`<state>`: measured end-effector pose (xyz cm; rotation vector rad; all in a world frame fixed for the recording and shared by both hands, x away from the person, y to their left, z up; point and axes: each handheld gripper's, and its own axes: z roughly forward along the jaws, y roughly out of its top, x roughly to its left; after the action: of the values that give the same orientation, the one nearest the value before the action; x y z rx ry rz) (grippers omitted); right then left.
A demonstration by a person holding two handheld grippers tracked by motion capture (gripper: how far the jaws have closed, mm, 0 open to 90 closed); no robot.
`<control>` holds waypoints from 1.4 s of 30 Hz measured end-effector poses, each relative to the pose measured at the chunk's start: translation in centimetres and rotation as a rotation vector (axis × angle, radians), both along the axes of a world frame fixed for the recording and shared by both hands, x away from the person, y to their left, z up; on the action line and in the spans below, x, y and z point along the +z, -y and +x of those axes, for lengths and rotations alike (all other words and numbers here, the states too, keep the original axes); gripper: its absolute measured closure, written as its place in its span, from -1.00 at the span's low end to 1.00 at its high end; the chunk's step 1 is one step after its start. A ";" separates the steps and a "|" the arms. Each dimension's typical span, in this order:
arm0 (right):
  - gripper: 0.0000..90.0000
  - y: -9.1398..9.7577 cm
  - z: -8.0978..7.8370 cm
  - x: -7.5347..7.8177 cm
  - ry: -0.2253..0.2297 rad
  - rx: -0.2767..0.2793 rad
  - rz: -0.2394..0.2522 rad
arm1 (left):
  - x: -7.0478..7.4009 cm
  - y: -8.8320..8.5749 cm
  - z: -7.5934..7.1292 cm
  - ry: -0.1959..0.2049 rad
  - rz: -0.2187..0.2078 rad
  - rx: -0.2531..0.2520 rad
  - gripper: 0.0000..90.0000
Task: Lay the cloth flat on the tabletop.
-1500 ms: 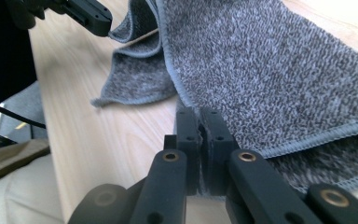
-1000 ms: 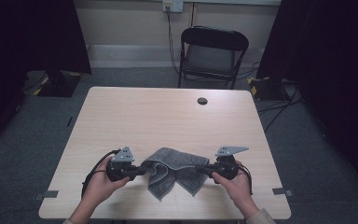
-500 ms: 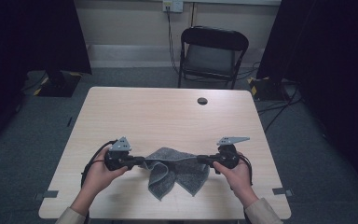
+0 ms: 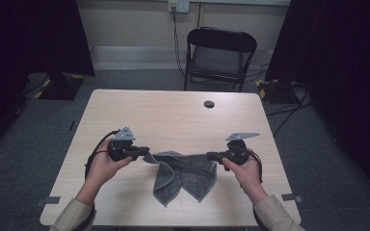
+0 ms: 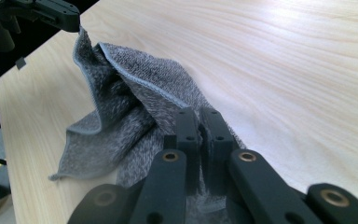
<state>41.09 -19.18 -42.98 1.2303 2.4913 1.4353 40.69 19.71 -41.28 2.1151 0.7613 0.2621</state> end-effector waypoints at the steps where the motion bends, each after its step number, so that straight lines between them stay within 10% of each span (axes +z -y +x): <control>1: 0.94 0.1 0.2 0.0 -0.009 -0.005 0.005 | 0.2 -0.1 0.6 0.010 -0.005 0.016 0.98; 32: 0.85 0.7 8.1 0.7 0.035 -0.222 -0.083 | 1.1 0.9 9.0 0.056 0.015 0.191 0.96; 35: 0.68 1.0 8.2 0.8 0.055 -0.249 -0.062 | 1.1 0.8 9.2 0.086 -0.025 0.249 0.76; 39: 0.25 1.1 7.3 0.5 0.139 -0.192 -0.122 | 0.7 0.9 8.4 0.078 -0.030 0.242 -0.05; 42: 0.17 1.0 6.5 0.1 0.150 -0.166 -0.118 | 0.2 0.8 7.1 0.070 -0.044 0.223 -0.18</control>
<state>47.55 -20.22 -42.91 1.2260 2.2811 1.2719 47.74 18.93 -41.08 1.9700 0.9535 0.4322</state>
